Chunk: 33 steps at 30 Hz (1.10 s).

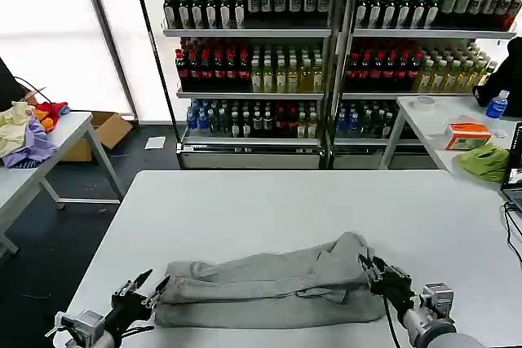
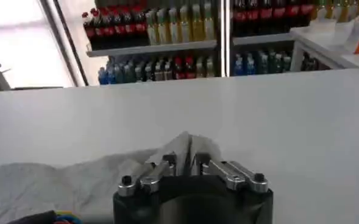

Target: Fold and organize the clothes.

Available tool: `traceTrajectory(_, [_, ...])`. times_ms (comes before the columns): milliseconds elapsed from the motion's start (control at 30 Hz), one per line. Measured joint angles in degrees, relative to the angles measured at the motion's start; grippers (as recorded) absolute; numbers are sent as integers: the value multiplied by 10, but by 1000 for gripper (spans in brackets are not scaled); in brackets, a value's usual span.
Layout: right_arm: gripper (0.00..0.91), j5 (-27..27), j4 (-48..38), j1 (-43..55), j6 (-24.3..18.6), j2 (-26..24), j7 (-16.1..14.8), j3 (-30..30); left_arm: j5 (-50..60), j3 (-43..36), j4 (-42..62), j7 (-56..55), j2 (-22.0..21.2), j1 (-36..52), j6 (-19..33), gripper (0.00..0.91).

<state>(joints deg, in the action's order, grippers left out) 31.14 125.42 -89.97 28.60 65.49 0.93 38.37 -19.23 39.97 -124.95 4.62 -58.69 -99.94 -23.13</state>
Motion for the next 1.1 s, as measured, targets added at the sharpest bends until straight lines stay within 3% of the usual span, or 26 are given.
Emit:
traceTrajectory(333, [907,-18,-36,-10,-122,16,-67,69,0,-2,-22,-52,-49,-15,7,907])
traceTrajectory(733, [907,-43,-42,-55,-205,33,-96,84,22,-73,0,-102,-135,13,13,907])
traceTrajectory(767, [907,-45,-41,-58,-210,35,-97,83,25,-77,3,-104,-140,13,13,877])
traceTrajectory(867, [907,-49,-41,-63,-222,38,-100,80,34,-87,11,-105,-154,15,12,484])
traceTrajectory(900, [907,-51,-40,-65,-226,39,-102,80,36,-90,14,-105,-158,16,12,413])
traceTrajectory(933, [907,-51,-40,-67,-229,40,-104,80,38,-92,18,-105,-161,18,11,413])
traceTrajectory(967, [907,-52,-39,-70,-232,41,-106,81,39,-93,21,-105,-164,20,11,272])
traceTrajectory(1067, [907,-53,-36,-76,-240,43,-110,83,40,-95,35,-103,-173,22,9,60])
traceTrajectory(1100, [907,-54,-35,-79,-242,43,-110,83,41,-96,39,-101,-174,22,9,40])
